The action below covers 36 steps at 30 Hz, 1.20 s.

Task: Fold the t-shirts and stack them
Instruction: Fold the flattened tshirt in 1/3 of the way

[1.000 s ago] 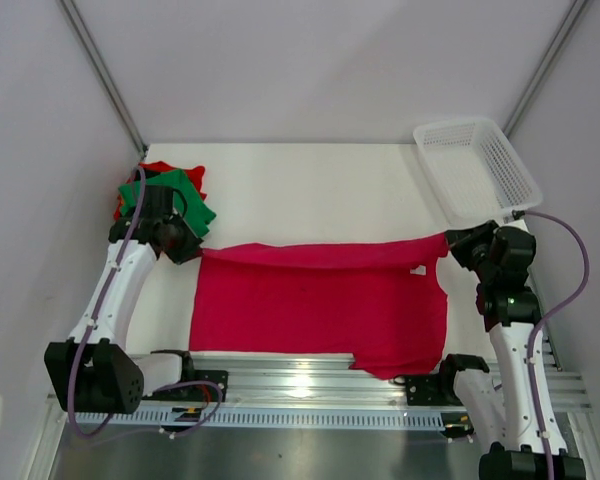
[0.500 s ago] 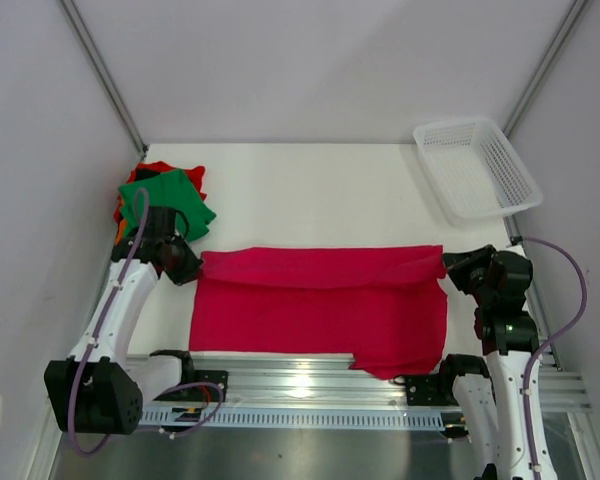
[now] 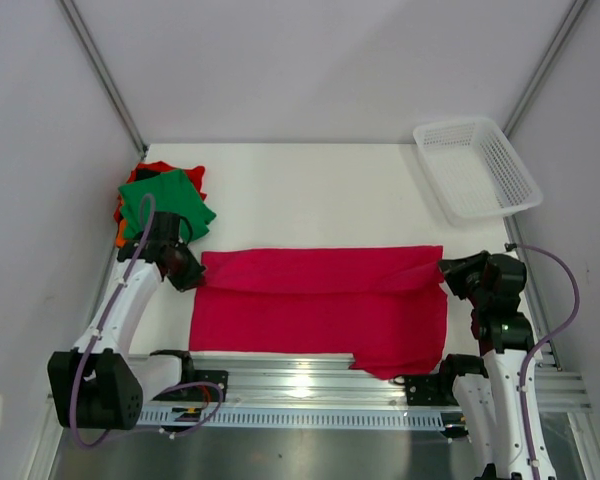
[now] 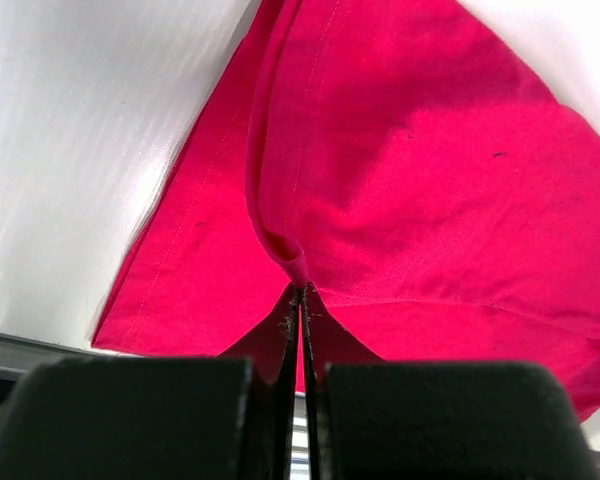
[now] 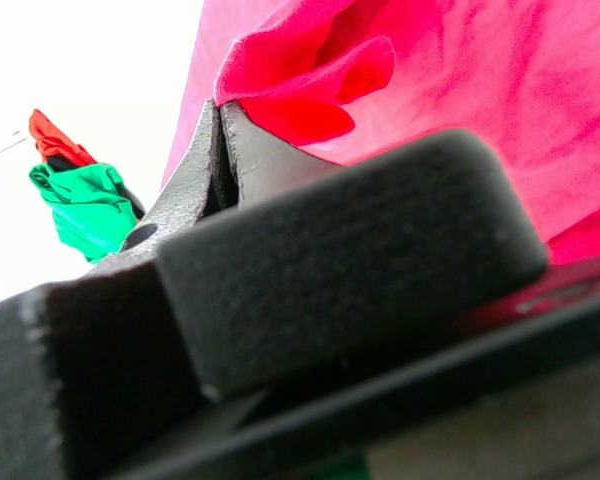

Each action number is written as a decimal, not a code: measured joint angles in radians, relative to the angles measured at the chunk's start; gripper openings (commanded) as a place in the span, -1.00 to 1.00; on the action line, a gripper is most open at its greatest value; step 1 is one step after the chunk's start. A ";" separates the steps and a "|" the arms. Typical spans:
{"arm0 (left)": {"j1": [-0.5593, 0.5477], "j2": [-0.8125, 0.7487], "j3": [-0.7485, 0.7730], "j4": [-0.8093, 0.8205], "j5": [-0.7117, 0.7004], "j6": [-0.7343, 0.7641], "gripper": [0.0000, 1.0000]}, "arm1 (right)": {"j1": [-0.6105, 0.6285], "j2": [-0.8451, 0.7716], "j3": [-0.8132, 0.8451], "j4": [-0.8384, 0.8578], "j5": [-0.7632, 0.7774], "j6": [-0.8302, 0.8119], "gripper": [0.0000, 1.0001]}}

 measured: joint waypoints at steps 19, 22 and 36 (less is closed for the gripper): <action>-0.013 0.008 -0.079 -0.028 0.047 0.043 -0.99 | 0.000 0.050 0.000 0.052 -0.002 0.013 -1.00; -0.018 0.007 -0.079 -0.043 0.069 0.043 -0.99 | 0.000 0.053 0.000 0.060 -0.002 0.013 -1.00; -0.019 0.026 -0.101 -0.079 0.115 0.018 -0.99 | 0.000 0.093 0.000 0.096 -0.002 0.013 -1.00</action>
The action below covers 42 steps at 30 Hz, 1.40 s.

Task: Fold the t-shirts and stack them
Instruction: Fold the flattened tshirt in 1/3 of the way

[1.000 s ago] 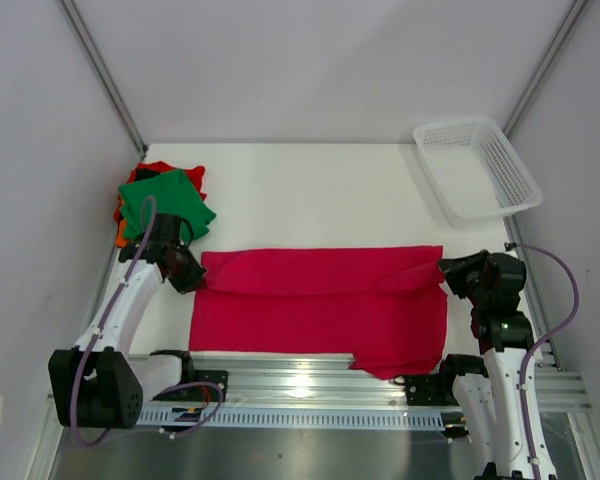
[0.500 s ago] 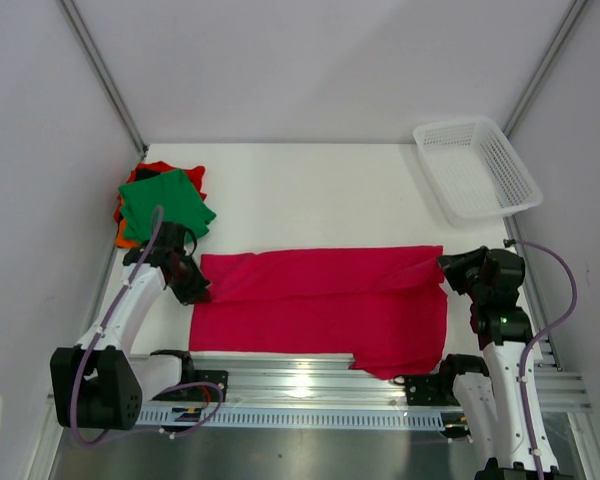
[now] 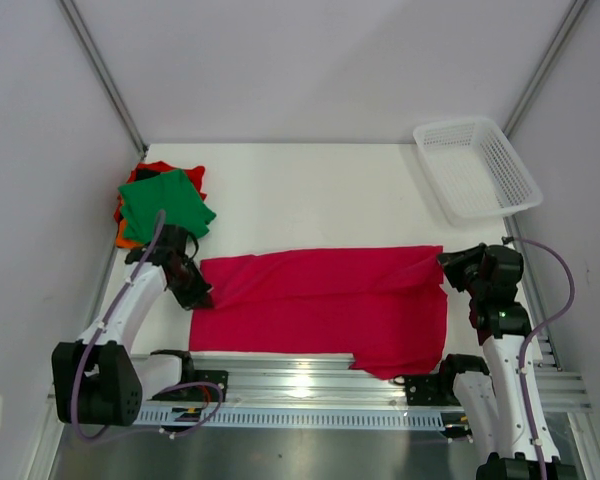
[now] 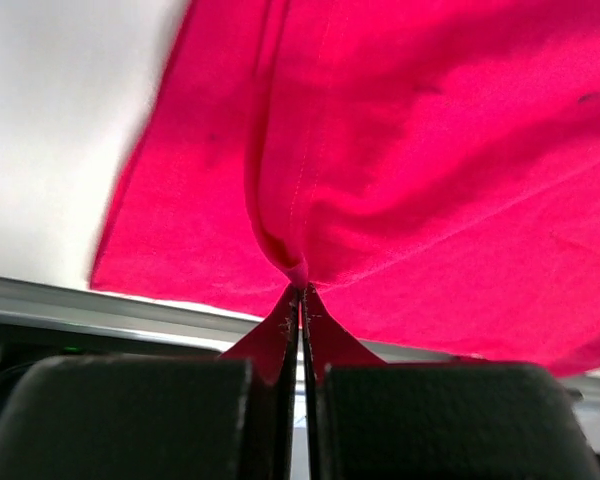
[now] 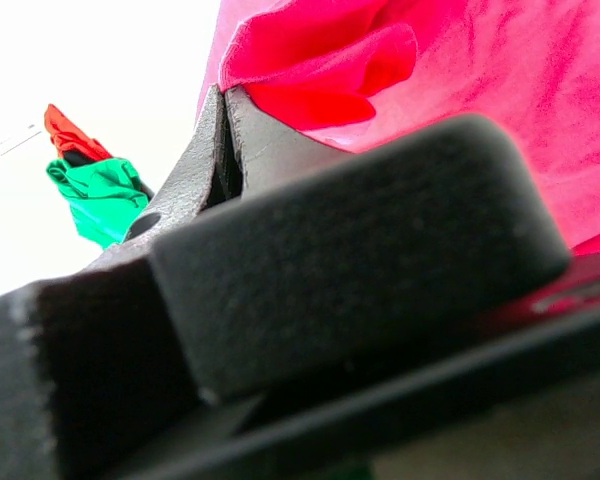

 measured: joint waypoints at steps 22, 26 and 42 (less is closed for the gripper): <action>-0.001 0.151 0.365 -0.042 -0.291 0.063 -0.99 | 0.000 0.032 0.027 -0.001 0.007 -0.031 -1.00; -0.001 0.164 0.394 -0.040 -0.294 0.079 -0.99 | 0.000 0.034 0.027 0.000 0.007 -0.031 -1.00; -0.001 0.198 0.500 -0.033 -0.322 0.107 -0.99 | 0.005 0.067 0.027 0.032 0.006 -0.030 -1.00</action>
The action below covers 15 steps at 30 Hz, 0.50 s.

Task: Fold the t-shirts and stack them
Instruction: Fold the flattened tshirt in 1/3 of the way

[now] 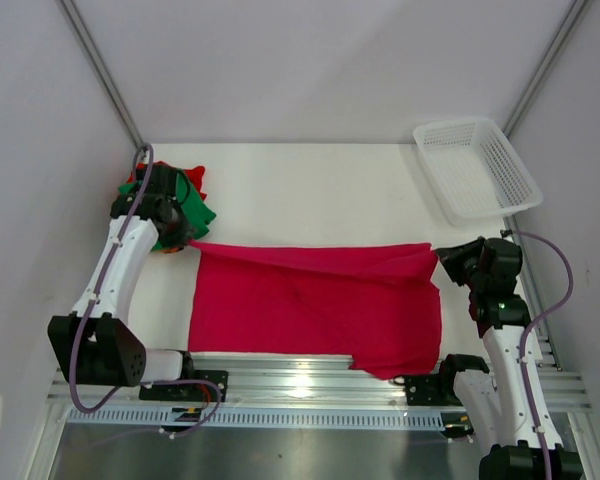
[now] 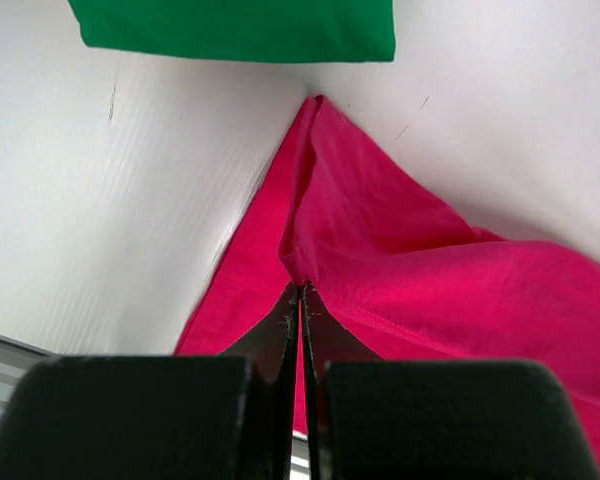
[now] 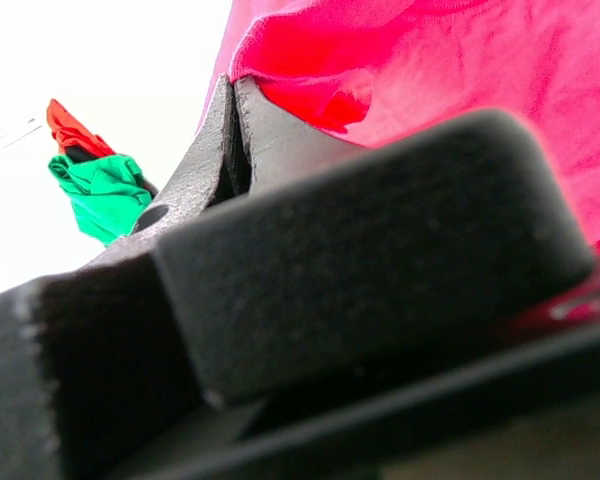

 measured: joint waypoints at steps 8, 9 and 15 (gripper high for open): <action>0.000 0.003 0.027 0.002 -0.003 0.006 -0.99 | 0.003 0.003 0.000 0.020 0.003 0.000 -1.00; -0.001 0.003 0.026 0.003 -0.001 0.006 -0.99 | 0.003 0.003 0.000 0.022 0.003 0.000 -1.00; -0.011 -0.026 -0.097 0.006 0.015 0.005 -0.99 | 0.008 0.005 0.000 0.031 0.009 0.004 -1.00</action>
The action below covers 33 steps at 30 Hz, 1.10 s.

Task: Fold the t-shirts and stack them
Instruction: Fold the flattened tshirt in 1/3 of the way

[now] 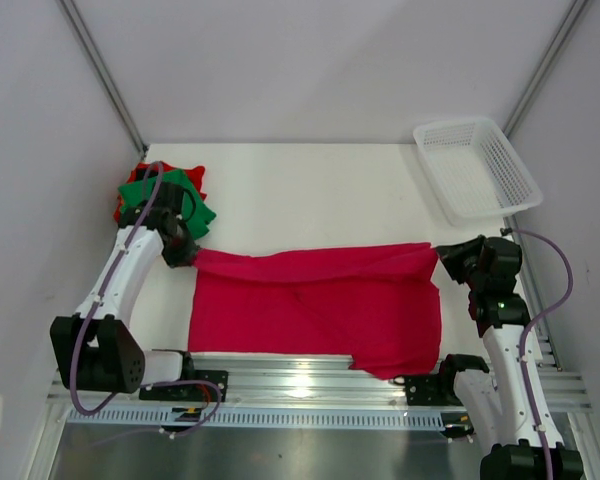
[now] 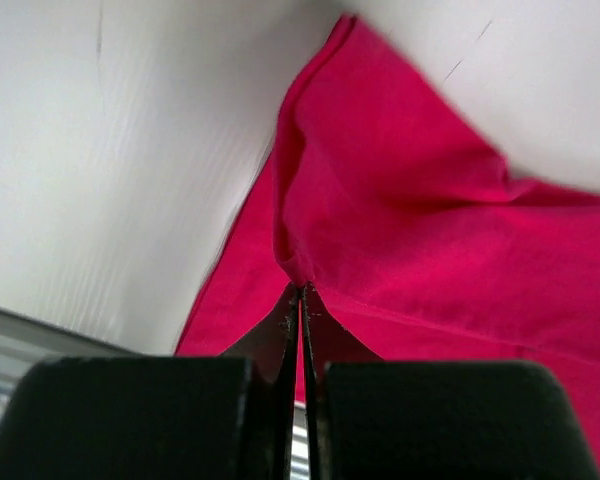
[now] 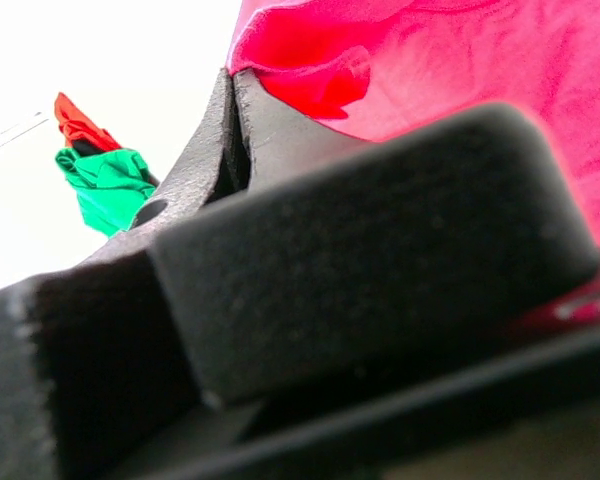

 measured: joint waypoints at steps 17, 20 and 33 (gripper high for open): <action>-0.003 -0.077 -0.148 -0.076 0.084 -0.010 -0.99 | 0.002 0.029 0.000 0.030 0.003 -0.001 -1.00; -0.003 -0.077 -0.155 -0.078 0.104 -0.009 -0.99 | 0.002 0.029 0.000 0.030 0.003 -0.001 -1.00; -0.003 -0.050 -0.155 -0.083 0.129 0.000 -0.19 | 0.002 0.032 0.000 0.030 0.011 -0.001 -1.00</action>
